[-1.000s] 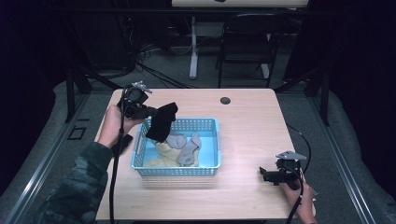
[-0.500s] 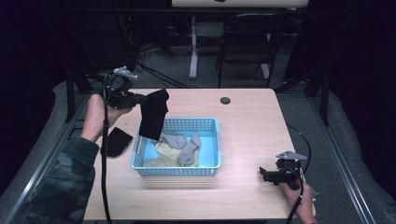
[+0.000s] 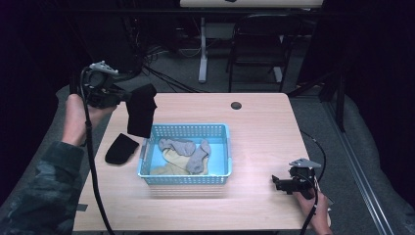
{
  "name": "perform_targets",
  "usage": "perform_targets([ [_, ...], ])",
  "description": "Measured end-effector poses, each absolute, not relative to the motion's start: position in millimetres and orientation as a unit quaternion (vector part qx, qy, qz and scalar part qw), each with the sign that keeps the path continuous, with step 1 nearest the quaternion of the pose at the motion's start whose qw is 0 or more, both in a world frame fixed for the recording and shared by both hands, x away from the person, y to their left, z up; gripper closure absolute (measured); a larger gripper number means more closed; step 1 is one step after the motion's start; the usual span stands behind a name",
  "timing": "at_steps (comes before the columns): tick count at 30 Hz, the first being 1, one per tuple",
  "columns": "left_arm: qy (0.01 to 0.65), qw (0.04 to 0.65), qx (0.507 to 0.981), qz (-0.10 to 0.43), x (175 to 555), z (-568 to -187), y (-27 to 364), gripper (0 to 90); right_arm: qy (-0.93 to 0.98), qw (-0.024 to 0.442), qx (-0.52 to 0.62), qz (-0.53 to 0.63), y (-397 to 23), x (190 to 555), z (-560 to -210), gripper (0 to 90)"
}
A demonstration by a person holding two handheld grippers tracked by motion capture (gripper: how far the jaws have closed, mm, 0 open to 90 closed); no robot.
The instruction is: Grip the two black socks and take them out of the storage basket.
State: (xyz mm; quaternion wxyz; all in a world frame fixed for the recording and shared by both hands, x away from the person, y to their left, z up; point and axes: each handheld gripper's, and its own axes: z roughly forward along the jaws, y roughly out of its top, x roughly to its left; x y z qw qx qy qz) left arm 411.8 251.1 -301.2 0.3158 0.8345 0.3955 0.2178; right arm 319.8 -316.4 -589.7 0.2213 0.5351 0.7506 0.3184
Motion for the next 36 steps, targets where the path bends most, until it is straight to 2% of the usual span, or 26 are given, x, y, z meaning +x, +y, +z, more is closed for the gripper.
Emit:
perform_targets([
  [8, 0.434, 0.309, 0.813, 0.233, 408, -302, 286, 86.9, 0.751, 0.221, 0.535, 0.319, -316, 320, -590, 0.3],
  [17, 0.479, 0.284, 0.796, 0.237, 411, -322, 320, 86.9, 0.751, 0.221, 0.535, 0.318, -316, 320, -590, 0.3],
  [25, 0.519, 0.254, 0.791, 0.202, 423, -363, 341, 86.9, 0.751, 0.221, 0.535, 0.318, -316, 320, -590, 0.3],
  [36, 0.553, 0.208, 0.794, 0.147, 449, -425, 342, 86.7, 0.751, 0.221, 0.535, 0.319, -316, 320, -590, 0.4],
])
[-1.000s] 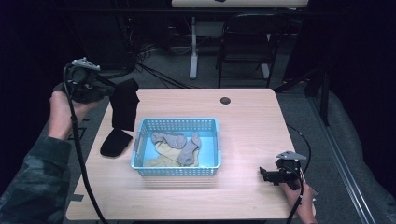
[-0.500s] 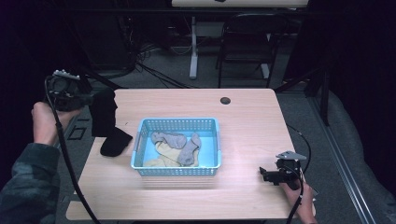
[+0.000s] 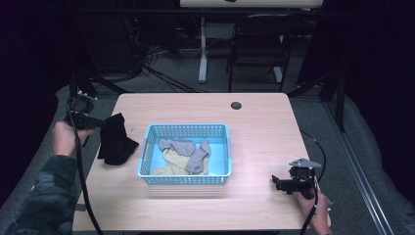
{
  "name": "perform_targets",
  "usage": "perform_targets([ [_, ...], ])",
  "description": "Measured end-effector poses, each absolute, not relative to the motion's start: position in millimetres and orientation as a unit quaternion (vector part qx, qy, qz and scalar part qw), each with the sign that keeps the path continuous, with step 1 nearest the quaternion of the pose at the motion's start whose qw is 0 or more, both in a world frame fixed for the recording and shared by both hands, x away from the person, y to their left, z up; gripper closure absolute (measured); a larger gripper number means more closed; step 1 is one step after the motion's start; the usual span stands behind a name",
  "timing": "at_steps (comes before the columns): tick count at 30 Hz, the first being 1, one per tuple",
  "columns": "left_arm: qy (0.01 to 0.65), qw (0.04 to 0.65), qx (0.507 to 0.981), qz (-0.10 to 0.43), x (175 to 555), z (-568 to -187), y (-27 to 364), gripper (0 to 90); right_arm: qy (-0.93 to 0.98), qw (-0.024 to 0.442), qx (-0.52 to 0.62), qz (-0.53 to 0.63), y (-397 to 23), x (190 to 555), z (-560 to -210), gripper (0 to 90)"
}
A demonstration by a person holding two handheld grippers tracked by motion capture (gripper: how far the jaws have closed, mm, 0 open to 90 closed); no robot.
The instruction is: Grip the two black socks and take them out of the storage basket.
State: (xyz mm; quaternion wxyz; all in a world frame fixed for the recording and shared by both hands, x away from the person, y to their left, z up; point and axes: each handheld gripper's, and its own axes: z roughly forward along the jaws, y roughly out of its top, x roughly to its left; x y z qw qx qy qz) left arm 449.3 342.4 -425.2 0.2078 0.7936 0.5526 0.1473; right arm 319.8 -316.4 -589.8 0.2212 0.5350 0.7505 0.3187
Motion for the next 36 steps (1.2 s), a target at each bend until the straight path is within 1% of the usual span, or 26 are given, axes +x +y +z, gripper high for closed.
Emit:
perform_targets([
  [5, 0.564, 0.185, 0.795, 0.124, 462, -456, 336, 86.4, 0.751, 0.221, 0.534, 0.319, -317, 320, -590, 0.3],
  [9, 0.570, 0.185, 0.793, 0.114, 467, -472, 332, 85.5, 0.751, 0.221, 0.535, 0.318, -316, 320, -590, 0.3],
  [11, 0.575, 0.191, 0.788, 0.112, 467, -477, 332, 74.4, 0.751, 0.221, 0.535, 0.318, -316, 320, -590, 0.3],
  [12, 0.575, 0.191, 0.788, 0.112, 467, -477, 332, 67.1, 0.751, 0.221, 0.535, 0.318, -316, 320, -590, 0.3],
  [13, 0.578, 0.196, 0.784, 0.110, 466, -477, 334, 67.1, 0.751, 0.221, 0.535, 0.319, -316, 320, -590, 0.3],
  [14, 0.582, 0.198, 0.781, 0.112, 464, -476, 335, 58.2, 0.750, 0.222, 0.535, 0.319, -316, 320, -590, 0.3],
  [15, 0.586, 0.211, 0.773, 0.119, 460, -473, 339, 45.8, 0.750, 0.221, 0.535, 0.319, -316, 320, -590, 0.4],
  [16, 0.586, 0.211, 0.773, 0.119, 460, -473, 339, 39.6, 0.750, 0.221, 0.535, 0.319, -316, 320, -590, 0.4],
  [17, 0.587, 0.217, 0.770, 0.123, 457, -471, 340, 35.7, 0.750, 0.221, 0.535, 0.319, -316, 320, -590, 0.3],
  [18, 0.586, 0.224, 0.768, 0.126, 454, -468, 342, 35.7, 0.750, 0.221, 0.535, 0.319, -316, 320, -590, 0.3],
  [20, 0.581, 0.237, 0.767, 0.131, 447, -463, 344, 28.3, 0.750, 0.222, 0.535, 0.319, -316, 320, -590, 0.4],
  [21, 0.578, 0.244, 0.765, 0.142, 442, -461, 344, 23.6, 0.751, 0.222, 0.535, 0.318, -316, 320, -590, 0.4],
  [22, 0.574, 0.243, 0.769, 0.145, 438, -458, 344, 23.6, 0.751, 0.222, 0.535, 0.318, -316, 320, -590, 0.4],
  [23, 0.569, 0.256, 0.767, 0.150, 429, -455, 345, 19.1, 0.751, 0.221, 0.535, 0.319, -316, 320, -590, 0.4],
  [24, 0.569, 0.256, 0.767, 0.150, 429, -455, 345, 17.6, 0.751, 0.221, 0.535, 0.319, -316, 320, -590, 0.4],
  [33, 0.544, 0.278, 0.772, 0.177, 383, -451, 345, 12.9, 0.751, 0.221, 0.535, 0.318, -316, 320, -590, 0.3],
  [35, 0.540, 0.279, 0.774, 0.176, 366, -456, 345, 10.2, 0.750, 0.221, 0.535, 0.319, -316, 320, -590, 0.4],
  [36, 0.540, 0.279, 0.774, 0.176, 366, -456, 345, 9.2, 0.750, 0.221, 0.535, 0.319, -316, 320, -590, 0.4],
])
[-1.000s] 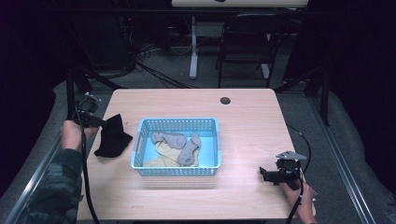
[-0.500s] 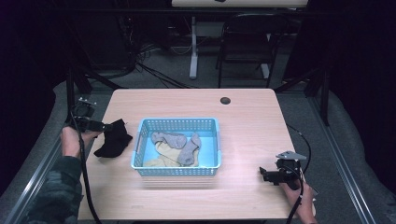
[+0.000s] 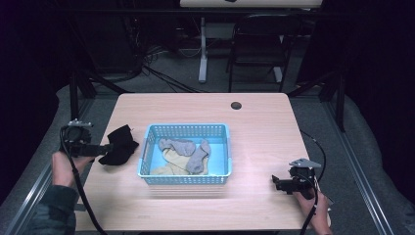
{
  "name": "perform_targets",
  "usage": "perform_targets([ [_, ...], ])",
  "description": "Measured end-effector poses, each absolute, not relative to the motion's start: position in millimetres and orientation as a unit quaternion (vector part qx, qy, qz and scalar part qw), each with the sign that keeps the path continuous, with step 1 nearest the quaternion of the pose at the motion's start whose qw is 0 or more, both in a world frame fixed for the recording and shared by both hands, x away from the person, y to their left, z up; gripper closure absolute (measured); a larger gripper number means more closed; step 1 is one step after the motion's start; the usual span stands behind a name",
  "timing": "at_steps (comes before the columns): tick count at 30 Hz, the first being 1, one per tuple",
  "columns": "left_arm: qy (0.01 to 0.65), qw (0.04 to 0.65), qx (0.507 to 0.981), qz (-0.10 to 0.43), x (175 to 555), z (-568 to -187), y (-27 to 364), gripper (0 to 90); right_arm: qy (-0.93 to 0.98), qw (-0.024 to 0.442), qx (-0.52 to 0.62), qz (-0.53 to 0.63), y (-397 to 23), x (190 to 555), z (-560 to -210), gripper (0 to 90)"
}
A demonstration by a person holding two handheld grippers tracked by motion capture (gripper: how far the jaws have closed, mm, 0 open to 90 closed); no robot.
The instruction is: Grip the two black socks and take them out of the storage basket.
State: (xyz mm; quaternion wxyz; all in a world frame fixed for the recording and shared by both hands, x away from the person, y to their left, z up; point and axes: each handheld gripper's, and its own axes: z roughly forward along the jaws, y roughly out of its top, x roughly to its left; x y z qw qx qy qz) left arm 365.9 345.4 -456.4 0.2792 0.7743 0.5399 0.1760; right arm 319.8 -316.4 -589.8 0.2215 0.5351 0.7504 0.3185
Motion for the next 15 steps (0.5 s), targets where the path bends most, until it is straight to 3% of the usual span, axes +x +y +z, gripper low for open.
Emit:
perform_targets([
  [10, 0.554, 0.290, 0.762, 0.168, 327, -498, 349, 3.1, 0.750, 0.222, 0.535, 0.319, -316, 320, -590, 0.4],
  [15, 0.568, 0.286, 0.753, 0.168, 326, -507, 356, 1.4, 0.750, 0.222, 0.535, 0.318, -316, 320, -590, 0.3],
])
